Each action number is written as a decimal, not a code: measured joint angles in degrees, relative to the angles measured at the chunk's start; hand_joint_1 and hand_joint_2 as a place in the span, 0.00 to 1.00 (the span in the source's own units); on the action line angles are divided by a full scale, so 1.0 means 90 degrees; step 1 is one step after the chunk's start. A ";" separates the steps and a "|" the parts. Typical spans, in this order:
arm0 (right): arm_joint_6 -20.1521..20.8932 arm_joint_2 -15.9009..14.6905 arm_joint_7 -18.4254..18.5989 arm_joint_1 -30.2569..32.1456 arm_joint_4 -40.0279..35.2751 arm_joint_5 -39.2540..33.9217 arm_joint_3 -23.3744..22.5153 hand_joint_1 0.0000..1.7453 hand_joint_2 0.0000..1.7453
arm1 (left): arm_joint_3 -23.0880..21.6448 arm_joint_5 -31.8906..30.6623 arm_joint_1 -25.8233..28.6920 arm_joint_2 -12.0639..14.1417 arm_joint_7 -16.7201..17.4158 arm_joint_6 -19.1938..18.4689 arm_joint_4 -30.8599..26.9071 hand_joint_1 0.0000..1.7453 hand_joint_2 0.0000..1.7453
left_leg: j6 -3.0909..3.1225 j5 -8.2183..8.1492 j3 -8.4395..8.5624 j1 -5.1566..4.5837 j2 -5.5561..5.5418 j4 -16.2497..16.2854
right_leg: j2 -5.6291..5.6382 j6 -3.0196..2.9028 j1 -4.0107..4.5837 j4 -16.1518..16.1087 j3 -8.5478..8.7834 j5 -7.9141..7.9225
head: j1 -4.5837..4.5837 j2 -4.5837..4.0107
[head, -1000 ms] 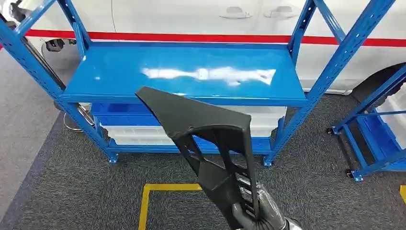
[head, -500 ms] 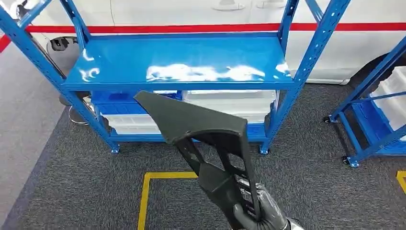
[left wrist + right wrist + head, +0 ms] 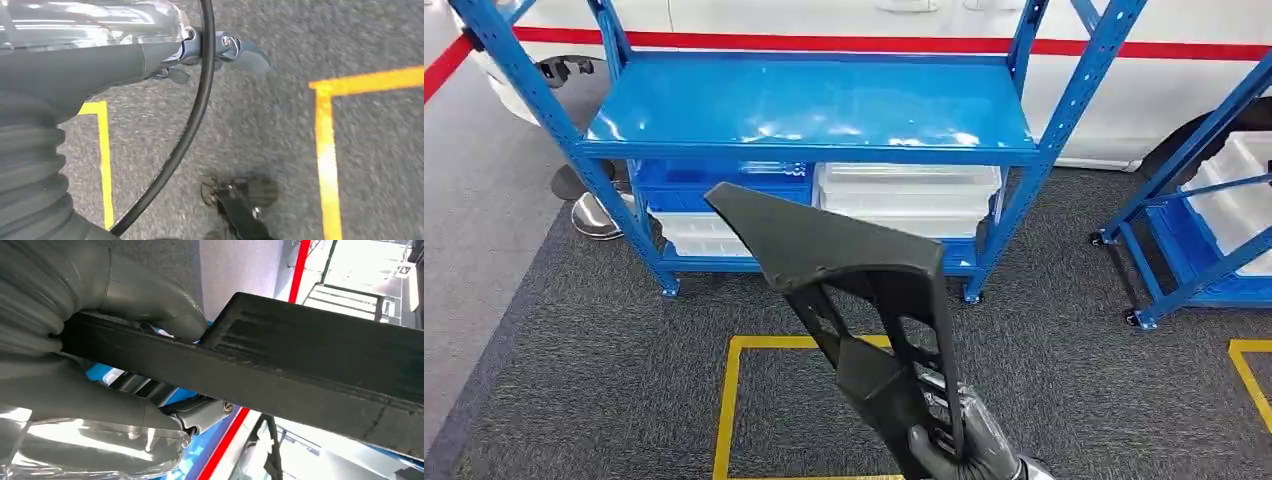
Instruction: Take the parts from the cabinet and place them on the table.
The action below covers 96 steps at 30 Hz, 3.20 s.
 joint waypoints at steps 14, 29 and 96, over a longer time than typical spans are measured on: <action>0.0022 -0.0012 0.0000 -0.0022 -0.0005 0.0002 0.0005 1.00 1.00 | 0.0010 0.0000 0.0016 -0.0012 0.0000 0.0000 0.0000 0.00 1.00 | -0.0447 -0.1038 -0.0936 0.0067 -0.0045 0.1988 | -0.0058 -0.0321 0.0018 -0.2040 0.0941 0.0796 | 0.0000 0.0000; -0.0005 0.0017 0.0000 -0.0012 0.0000 0.0000 0.0005 1.00 1.00 | 0.0012 0.0000 0.0006 -0.0012 0.0000 0.0000 -0.0002 0.00 1.00 | -0.0043 -0.0220 0.0202 0.0055 -0.0041 0.0023 | -0.0012 0.0020 -0.0013 -0.0089 -0.0123 -0.0112 | 0.0000 0.0000; -0.0534 0.0085 -0.1010 0.1231 0.0257 -0.0600 -0.0704 1.00 1.00 | -0.0022 -0.0202 0.0160 -0.0024 -0.0090 -0.0214 -0.0005 0.00 1.00 | -0.0270 -0.0373 0.0343 0.0034 0.0489 0.0091 | -0.0503 0.0036 -0.0005 -0.1767 0.0811 0.0669 | 0.0002 0.0000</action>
